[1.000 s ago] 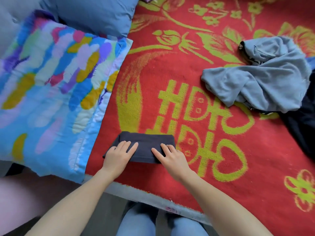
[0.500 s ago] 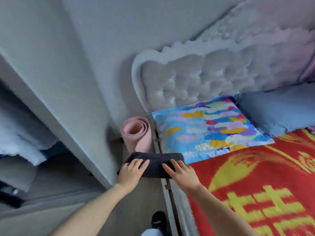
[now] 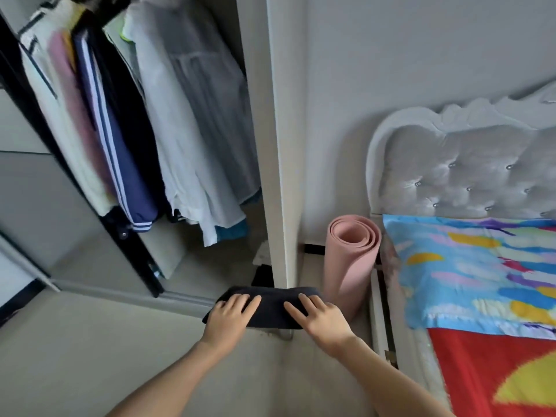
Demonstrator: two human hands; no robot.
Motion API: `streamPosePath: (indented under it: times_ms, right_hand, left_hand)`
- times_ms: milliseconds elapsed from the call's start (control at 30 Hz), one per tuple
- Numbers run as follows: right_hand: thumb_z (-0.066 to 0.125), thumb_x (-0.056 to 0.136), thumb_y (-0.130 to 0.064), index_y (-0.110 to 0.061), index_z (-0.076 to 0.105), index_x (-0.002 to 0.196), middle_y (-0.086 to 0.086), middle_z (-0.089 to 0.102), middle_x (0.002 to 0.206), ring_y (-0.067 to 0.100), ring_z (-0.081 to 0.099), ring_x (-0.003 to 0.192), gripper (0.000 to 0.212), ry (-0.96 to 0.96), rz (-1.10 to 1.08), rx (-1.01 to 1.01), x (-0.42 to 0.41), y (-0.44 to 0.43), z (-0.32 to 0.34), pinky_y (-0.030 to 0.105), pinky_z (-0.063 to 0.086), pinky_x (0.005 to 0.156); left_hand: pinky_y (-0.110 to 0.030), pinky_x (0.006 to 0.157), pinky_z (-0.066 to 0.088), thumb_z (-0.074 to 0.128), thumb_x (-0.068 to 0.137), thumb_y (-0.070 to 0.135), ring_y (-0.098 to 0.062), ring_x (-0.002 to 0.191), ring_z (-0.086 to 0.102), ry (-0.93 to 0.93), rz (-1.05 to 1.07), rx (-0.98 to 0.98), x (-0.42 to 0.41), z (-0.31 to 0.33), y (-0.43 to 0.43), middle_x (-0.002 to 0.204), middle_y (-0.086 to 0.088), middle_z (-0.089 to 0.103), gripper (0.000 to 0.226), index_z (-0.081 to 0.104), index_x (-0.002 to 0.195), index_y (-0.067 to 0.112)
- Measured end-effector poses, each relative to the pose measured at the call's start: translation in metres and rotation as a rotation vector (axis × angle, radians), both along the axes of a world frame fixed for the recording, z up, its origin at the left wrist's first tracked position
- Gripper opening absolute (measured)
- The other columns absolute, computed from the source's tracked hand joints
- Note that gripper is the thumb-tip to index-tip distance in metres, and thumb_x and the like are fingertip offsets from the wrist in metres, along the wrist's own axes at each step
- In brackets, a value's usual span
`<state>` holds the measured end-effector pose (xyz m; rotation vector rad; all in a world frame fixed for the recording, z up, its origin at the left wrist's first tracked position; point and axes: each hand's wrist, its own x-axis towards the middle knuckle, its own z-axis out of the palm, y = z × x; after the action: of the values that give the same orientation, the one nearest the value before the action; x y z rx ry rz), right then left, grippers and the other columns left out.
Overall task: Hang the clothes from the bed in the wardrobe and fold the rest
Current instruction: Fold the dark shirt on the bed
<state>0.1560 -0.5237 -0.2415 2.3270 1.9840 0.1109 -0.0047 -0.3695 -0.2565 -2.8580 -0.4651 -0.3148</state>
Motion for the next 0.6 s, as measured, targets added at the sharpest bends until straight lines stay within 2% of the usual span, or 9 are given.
streamPosePath:
  times_ms: [67, 100, 167, 200, 233, 300, 367, 500, 600]
  right_hand:
    - [0.085, 0.012, -0.021, -0.029, 0.077, 0.094, 0.007, 0.073, 0.082, 0.015, 0.064, 0.057, 0.082, -0.004, -0.005, -0.013, -0.023, 0.029, -0.011, 0.015, 0.042, 0.037]
    - [0.085, 0.012, -0.02, -0.028, 0.077, 0.094, 0.006, 0.072, 0.082, 0.015, 0.064, 0.057, 0.083, 0.004, -0.019, -0.021, -0.031, 0.039, -0.017, 0.015, 0.042, 0.037]
    - [0.085, 0.015, -0.018, -0.028, 0.076, 0.097, 0.006, 0.072, 0.084, 0.016, 0.065, 0.06, 0.083, 0.026, -0.058, -0.047, -0.06, 0.072, -0.019, 0.016, 0.043, 0.038]
    - [0.086, 0.026, -0.017, -0.026, 0.073, 0.106, 0.007, 0.071, 0.093, 0.018, 0.066, 0.069, 0.082, 0.036, -0.059, -0.066, -0.079, 0.093, -0.022, 0.018, 0.046, 0.043]
    - [0.082, 0.047, -0.015, -0.024, 0.062, 0.124, 0.012, 0.065, 0.11, 0.024, 0.065, 0.087, 0.079, 0.1, -0.06, -0.095, -0.09, 0.109, -0.025, 0.023, 0.051, 0.054]
    - [0.05, 0.084, -0.004, -0.024, 0.025, 0.148, 0.015, 0.038, 0.141, 0.028, 0.044, 0.121, 0.072, 0.187, -0.072, -0.158, -0.112, 0.144, -0.037, 0.037, 0.047, 0.082]
    - [0.037, 0.089, 0.0, -0.027, 0.012, 0.15, 0.01, 0.028, 0.148, 0.028, 0.034, 0.128, 0.072, 0.258, -0.087, -0.202, -0.13, 0.175, -0.041, 0.042, 0.043, 0.088]
    - [0.038, 0.089, 0.001, -0.029, 0.013, 0.15, 0.008, 0.026, 0.15, 0.028, 0.029, 0.133, 0.072, 0.305, -0.074, -0.235, -0.144, 0.221, -0.05, 0.042, 0.044, 0.09]
    - [0.037, 0.089, 0.002, -0.028, 0.013, 0.15, 0.009, 0.024, 0.151, 0.027, 0.029, 0.134, 0.073, 0.307, -0.058, -0.268, -0.133, 0.247, -0.066, 0.042, 0.044, 0.089]
  left_hand:
    - [-0.021, 0.046, 0.05, 0.039, 0.062, 0.0, -0.017, 0.065, 0.068, 0.04, -0.001, 0.002, -0.024, -0.008, 0.028, 0.073, -0.001, 0.068, 0.048, 0.077, 0.086, 0.016]
    - [-0.021, 0.046, 0.05, 0.042, 0.062, 0.002, -0.017, 0.065, 0.068, 0.059, 0.005, 0.003, -0.032, -0.011, 0.038, 0.072, -0.001, 0.067, 0.044, 0.077, 0.086, 0.016]
    - [-0.022, 0.046, 0.05, 0.067, 0.051, 0.004, -0.017, 0.064, 0.067, 0.052, -0.024, -0.002, -0.057, -0.017, 0.072, 0.071, 0.0, 0.067, 0.041, 0.076, 0.089, 0.017]
    - [-0.023, 0.046, 0.05, 0.071, 0.047, 0.003, -0.017, 0.063, 0.067, 0.043, -0.052, -0.001, -0.074, -0.022, 0.095, 0.07, 0.0, 0.066, 0.048, 0.074, 0.093, 0.018]
    - [-0.023, 0.045, 0.049, 0.067, 0.051, 0.003, -0.017, 0.062, 0.066, 0.028, -0.051, -0.011, -0.086, -0.023, 0.11, 0.069, 0.0, 0.065, 0.049, 0.068, 0.098, 0.018]
    - [-0.023, 0.045, 0.049, 0.047, 0.06, 0.003, -0.017, 0.059, 0.065, 0.013, -0.036, -0.005, -0.114, -0.025, 0.145, 0.067, 0.0, 0.064, 0.045, 0.055, 0.102, 0.017]
    - [-0.023, 0.045, 0.049, 0.046, 0.058, 0.004, -0.018, 0.058, 0.065, 0.023, -0.029, -0.016, -0.133, -0.029, 0.175, 0.068, -0.002, 0.064, 0.046, 0.06, 0.1, 0.016]
    - [-0.024, 0.046, 0.05, 0.041, 0.057, 0.0, -0.02, 0.058, 0.065, 0.004, 0.021, -0.059, -0.152, -0.042, 0.214, 0.068, -0.005, 0.065, 0.047, 0.075, 0.088, 0.013]
    - [-0.025, 0.046, 0.052, 0.059, 0.049, -0.003, -0.021, 0.059, 0.066, 0.031, 0.036, -0.132, -0.145, -0.061, 0.237, 0.07, -0.006, 0.065, 0.05, 0.071, 0.095, 0.012]
